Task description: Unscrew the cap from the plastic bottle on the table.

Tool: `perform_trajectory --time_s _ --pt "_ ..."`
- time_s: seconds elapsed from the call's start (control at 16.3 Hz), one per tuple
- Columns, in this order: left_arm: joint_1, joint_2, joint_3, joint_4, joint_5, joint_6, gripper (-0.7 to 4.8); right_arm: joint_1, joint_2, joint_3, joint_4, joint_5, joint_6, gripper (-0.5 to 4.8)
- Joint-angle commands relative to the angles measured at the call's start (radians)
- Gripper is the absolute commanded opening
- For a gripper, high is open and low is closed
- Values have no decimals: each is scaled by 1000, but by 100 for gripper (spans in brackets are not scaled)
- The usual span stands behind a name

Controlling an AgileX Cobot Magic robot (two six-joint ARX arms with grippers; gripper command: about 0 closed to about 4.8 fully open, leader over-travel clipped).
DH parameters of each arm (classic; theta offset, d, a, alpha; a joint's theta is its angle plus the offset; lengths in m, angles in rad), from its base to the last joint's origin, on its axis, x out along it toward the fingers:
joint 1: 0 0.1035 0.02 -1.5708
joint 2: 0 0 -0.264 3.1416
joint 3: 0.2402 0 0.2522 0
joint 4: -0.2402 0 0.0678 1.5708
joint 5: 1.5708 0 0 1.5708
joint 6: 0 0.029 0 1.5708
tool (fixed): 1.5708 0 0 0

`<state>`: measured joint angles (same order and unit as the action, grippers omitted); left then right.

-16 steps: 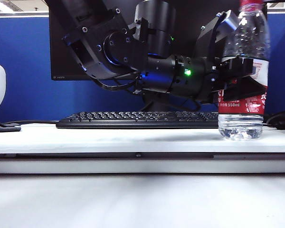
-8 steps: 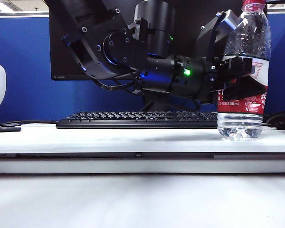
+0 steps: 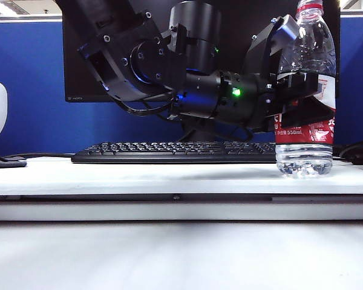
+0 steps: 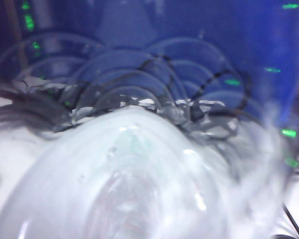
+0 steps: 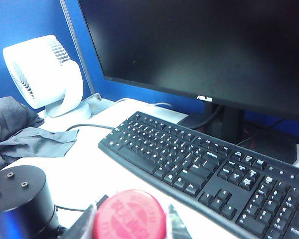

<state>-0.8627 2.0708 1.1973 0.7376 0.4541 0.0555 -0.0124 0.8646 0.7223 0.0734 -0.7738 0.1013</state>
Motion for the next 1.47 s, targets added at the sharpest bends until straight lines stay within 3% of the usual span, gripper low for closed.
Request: perform_trajectory --time_s 0.06,0.31,0.61,0.74,1.16,1.29,1.35,1.41,1.47 --pt "0 6 -6 -63 -10 1 116 -8 -9 5 44 90 3 147" --pt "0 6 -6 -65 -31 1 116 -60 4 5 -68 298 -13 147" --pt "0 6 -6 -42 -31 0 116 -37 130 3 -171 309 -111 148" --pt "0 6 -6 -43 -31 -3 116 -37 163 3 -161 367 -114 216" --pt "0 6 -6 -42 -32 0 116 -39 109 4 -142 379 -127 215" --pt "0 6 -6 -42 -35 1 116 -40 35 3 -162 447 -129 210" --pt "0 6 -6 -42 -35 1 116 -40 -36 4 -188 507 -132 185" --pt "0 6 -6 -42 -35 1 116 -40 -140 4 -251 510 -132 20" --pt "0 6 -6 -42 -35 1 116 -40 -232 4 -325 507 -131 -2"
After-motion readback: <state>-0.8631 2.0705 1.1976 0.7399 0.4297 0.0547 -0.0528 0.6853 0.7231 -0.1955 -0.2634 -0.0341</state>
